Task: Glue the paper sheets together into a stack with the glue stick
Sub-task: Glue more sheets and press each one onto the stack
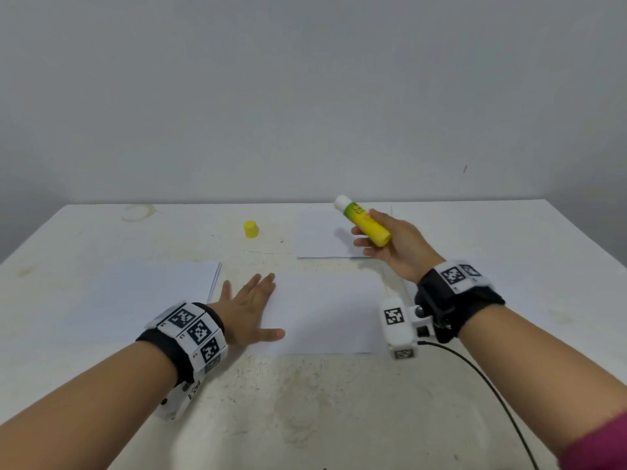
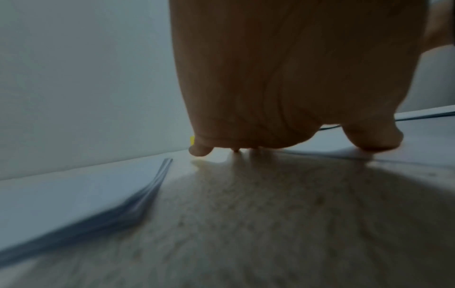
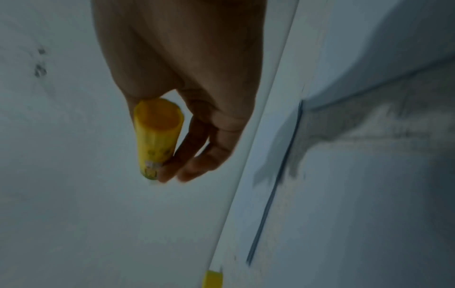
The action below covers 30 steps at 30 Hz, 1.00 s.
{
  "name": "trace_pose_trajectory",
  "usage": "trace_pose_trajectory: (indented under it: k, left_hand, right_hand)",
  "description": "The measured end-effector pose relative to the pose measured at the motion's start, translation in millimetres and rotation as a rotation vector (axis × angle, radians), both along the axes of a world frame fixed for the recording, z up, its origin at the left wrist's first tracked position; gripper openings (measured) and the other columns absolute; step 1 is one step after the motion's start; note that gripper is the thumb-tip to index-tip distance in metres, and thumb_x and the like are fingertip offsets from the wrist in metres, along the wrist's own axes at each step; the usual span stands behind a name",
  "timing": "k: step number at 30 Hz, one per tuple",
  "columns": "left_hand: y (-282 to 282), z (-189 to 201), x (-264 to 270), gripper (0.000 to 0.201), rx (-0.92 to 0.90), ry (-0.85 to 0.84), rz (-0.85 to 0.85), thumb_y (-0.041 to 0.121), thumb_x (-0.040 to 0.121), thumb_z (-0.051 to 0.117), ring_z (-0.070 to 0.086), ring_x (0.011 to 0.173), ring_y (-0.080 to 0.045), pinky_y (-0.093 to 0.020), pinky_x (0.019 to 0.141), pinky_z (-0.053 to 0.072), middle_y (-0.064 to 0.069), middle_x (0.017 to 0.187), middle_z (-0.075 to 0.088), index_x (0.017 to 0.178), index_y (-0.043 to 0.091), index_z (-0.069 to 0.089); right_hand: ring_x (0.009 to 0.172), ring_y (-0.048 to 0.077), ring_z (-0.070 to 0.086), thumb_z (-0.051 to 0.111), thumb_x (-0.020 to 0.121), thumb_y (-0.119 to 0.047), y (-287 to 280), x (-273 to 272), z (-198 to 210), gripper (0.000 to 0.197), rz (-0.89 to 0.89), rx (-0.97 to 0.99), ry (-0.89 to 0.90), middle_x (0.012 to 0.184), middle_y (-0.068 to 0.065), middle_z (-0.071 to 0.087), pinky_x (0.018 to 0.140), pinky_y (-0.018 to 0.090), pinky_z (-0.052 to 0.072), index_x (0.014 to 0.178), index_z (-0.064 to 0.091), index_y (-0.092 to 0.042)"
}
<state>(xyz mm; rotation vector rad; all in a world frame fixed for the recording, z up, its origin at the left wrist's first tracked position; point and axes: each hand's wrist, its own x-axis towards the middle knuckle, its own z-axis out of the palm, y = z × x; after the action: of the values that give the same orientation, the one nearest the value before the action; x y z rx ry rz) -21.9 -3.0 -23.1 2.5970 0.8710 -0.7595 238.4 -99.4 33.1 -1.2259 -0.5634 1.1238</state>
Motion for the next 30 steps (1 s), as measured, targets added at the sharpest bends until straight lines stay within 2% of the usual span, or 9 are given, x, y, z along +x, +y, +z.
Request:
trace_pose_trajectory:
  k: [4, 7, 10, 13, 20, 23, 27, 28, 30]
  left_hand:
    - [-0.7, -6.1, 1.2, 0.159, -0.015, 0.009, 0.026, 0.100, 0.013, -0.017, -0.030, 0.141, -0.013, -0.055, 0.114, -0.012, 0.010, 0.142, -0.043, 0.147, 0.015, -0.026]
    - [-1.3, -8.1, 3.6, 0.146, -0.016, 0.003, 0.057, 0.097, 0.027, -0.003, -0.031, 0.140, -0.012, -0.055, 0.113, -0.012, 0.008, 0.146, -0.042, 0.146, 0.017, -0.028]
    - [1.3, -9.1, 2.5, 0.152, -0.031, -0.003, 0.047, 0.101, 0.019, -0.008, -0.034, 0.134, -0.006, -0.055, 0.113, -0.013, 0.009, 0.141, -0.045, 0.145, 0.019, -0.030]
    - [4.3, -7.9, 0.1, 0.157, -0.052, -0.012, 0.018, 0.101, 0.011, -0.012, -0.037, 0.130, -0.005, -0.057, 0.111, -0.015, 0.012, 0.132, -0.049, 0.143, 0.019, -0.032]
    - [6.8, -5.3, -1.0, 0.157, -0.117, -0.007, 0.009, 0.103, 0.023, 0.021, -0.040, 0.132, -0.011, -0.058, 0.109, -0.017, 0.011, 0.131, -0.051, 0.141, 0.017, -0.037]
    - [6.5, -5.3, -0.3, 0.159, -0.102, 0.006, 0.004, 0.105, 0.018, 0.014, -0.040, 0.131, -0.010, -0.058, 0.110, -0.017, 0.010, 0.132, -0.051, 0.141, 0.016, -0.036]
    - [2.8, -3.0, -0.1, 0.131, -0.078, 0.009, 0.039, 0.087, 0.066, 0.043, -0.035, 0.139, -0.017, -0.058, 0.111, -0.015, 0.006, 0.140, -0.048, 0.142, 0.014, -0.034]
    - [2.9, -3.1, -0.6, 0.129, -0.083, 0.006, 0.041, 0.085, 0.070, 0.045, -0.035, 0.139, -0.016, -0.058, 0.111, -0.014, 0.006, 0.141, -0.048, 0.142, 0.014, -0.034]
    - [4.0, -2.4, -1.8, 0.143, -0.102, 0.007, 0.022, 0.102, 0.044, 0.024, -0.036, 0.137, -0.014, -0.060, 0.111, -0.014, 0.009, 0.138, -0.049, 0.140, 0.015, -0.037]
  right_hand:
    - [0.070, 0.014, 0.060, 0.060, 0.092, -0.015, 44.3, -27.6, -18.1, 0.025, 0.144, -0.093, -0.232, 0.097, 0.007, 0.069, 0.063, 0.023, 0.045, 0.114, 0.061, -0.004]
    - [0.070, 0.015, 0.063, 0.073, 0.082, -0.007, 80.0, -47.9, -22.2, 0.035, 0.161, -0.137, -0.452, 0.098, 0.013, 0.067, 0.062, 0.023, 0.052, 0.114, 0.059, -0.001]
    - [0.092, 0.023, 0.065, 0.078, 0.076, -0.008, 109.7, -66.9, -26.1, 0.042, 0.180, -0.163, -0.702, 0.110, 0.012, 0.067, 0.080, 0.033, 0.054, 0.113, 0.058, -0.006]
    - [0.105, 0.022, 0.060, 0.075, 0.078, -0.012, 130.3, -82.5, -30.3, 0.042, 0.205, -0.173, -0.938, 0.115, 0.008, 0.065, 0.083, 0.026, 0.043, 0.116, 0.057, -0.007]
    - [0.103, 0.028, 0.060, 0.070, 0.083, -0.010, 156.8, -100.8, -44.2, 0.040, 0.283, -0.213, -1.014, 0.115, 0.013, 0.061, 0.076, 0.027, 0.041, 0.120, 0.053, -0.006]
    - [0.102, 0.028, 0.061, 0.068, 0.084, -0.012, 158.0, -102.6, -46.8, 0.039, 0.279, -0.214, -1.035, 0.114, 0.012, 0.063, 0.079, 0.028, 0.045, 0.120, 0.053, -0.007]
    - [0.108, 0.025, 0.060, 0.072, 0.082, -0.017, 156.0, -101.2, -47.8, 0.048, 0.310, -0.260, -1.064, 0.121, 0.010, 0.061, 0.089, 0.030, 0.047, 0.125, 0.052, -0.008]
    - [0.112, 0.024, 0.058, 0.073, 0.082, -0.019, 153.0, -100.3, -46.6, 0.055, 0.326, -0.269, -1.055, 0.125, 0.011, 0.059, 0.092, 0.030, 0.045, 0.129, 0.048, -0.007]
    - [0.119, 0.023, 0.053, 0.075, 0.082, -0.023, 143.5, -96.8, -40.5, 0.066, 0.332, -0.270, -1.042, 0.133, 0.010, 0.054, 0.096, 0.029, 0.041, 0.136, 0.042, -0.007]
